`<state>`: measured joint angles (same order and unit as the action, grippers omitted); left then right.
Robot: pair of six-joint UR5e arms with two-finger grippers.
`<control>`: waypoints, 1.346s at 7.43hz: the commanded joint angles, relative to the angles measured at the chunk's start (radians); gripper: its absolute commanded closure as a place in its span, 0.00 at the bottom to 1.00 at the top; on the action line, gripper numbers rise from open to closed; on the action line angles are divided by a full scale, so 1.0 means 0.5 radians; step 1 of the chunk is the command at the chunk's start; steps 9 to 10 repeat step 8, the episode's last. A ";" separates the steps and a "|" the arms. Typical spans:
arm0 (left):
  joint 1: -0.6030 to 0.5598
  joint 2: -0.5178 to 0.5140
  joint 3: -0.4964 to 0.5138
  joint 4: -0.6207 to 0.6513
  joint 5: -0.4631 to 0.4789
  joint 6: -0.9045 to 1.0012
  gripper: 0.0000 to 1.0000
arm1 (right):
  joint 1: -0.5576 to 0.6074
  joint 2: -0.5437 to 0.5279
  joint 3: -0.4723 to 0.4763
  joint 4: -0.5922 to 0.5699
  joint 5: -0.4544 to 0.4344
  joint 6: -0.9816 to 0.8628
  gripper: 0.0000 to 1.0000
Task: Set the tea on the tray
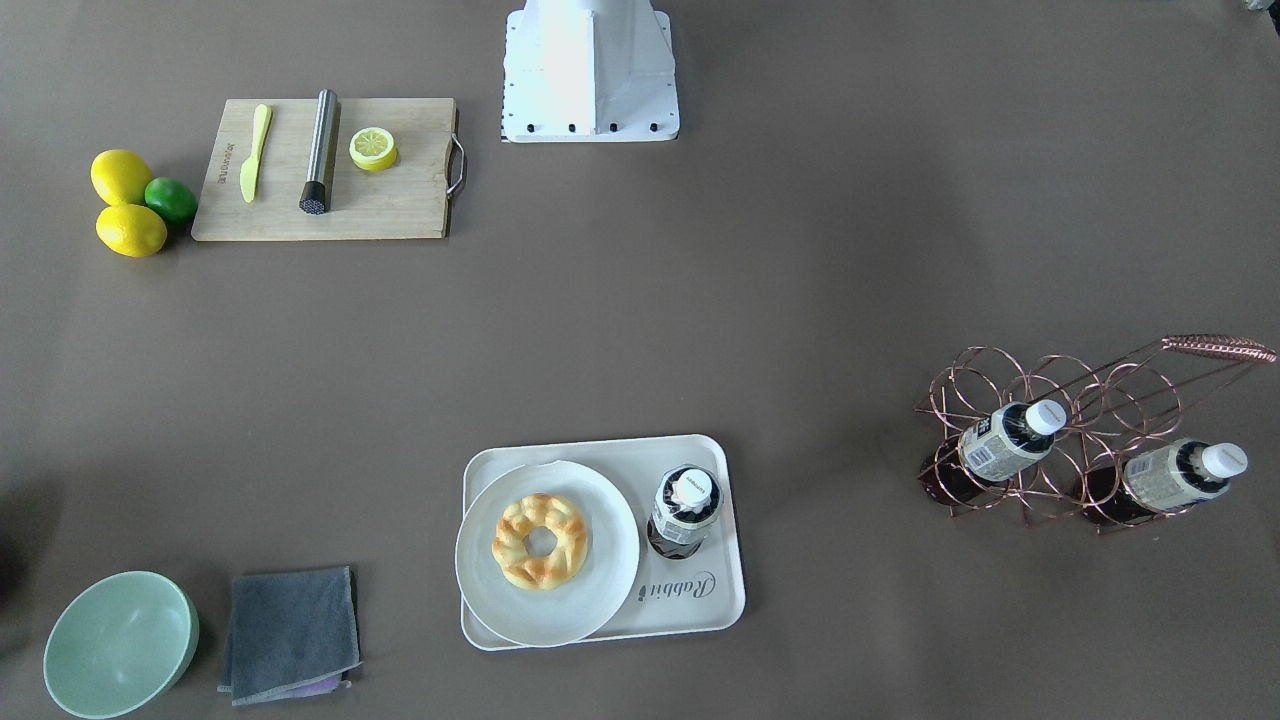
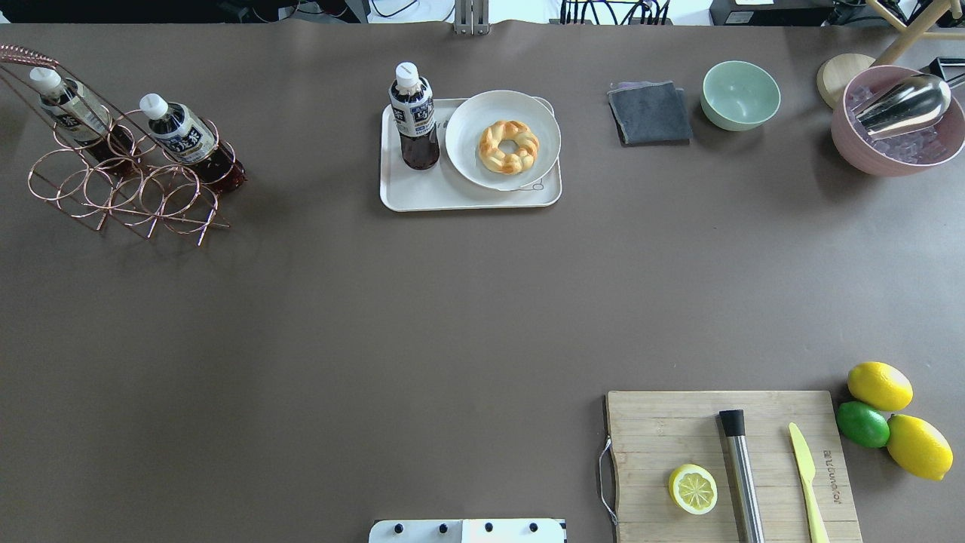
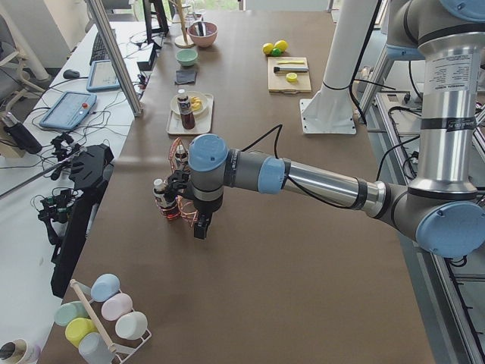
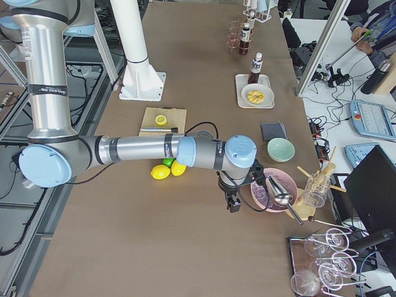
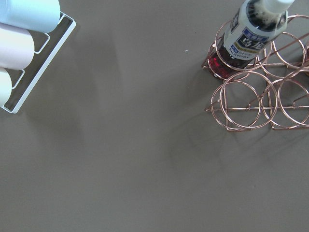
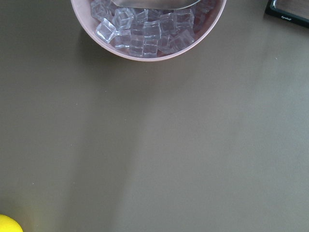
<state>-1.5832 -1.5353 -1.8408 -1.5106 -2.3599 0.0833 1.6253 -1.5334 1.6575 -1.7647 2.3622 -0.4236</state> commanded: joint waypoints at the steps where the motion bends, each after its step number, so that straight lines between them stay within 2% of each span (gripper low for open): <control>1: 0.003 0.021 0.015 -0.035 0.004 -0.001 0.03 | 0.008 -0.004 0.011 0.001 -0.003 -0.003 0.01; 10: 0.003 0.067 0.037 -0.038 0.004 0.002 0.03 | 0.017 -0.032 0.035 0.001 0.006 -0.003 0.01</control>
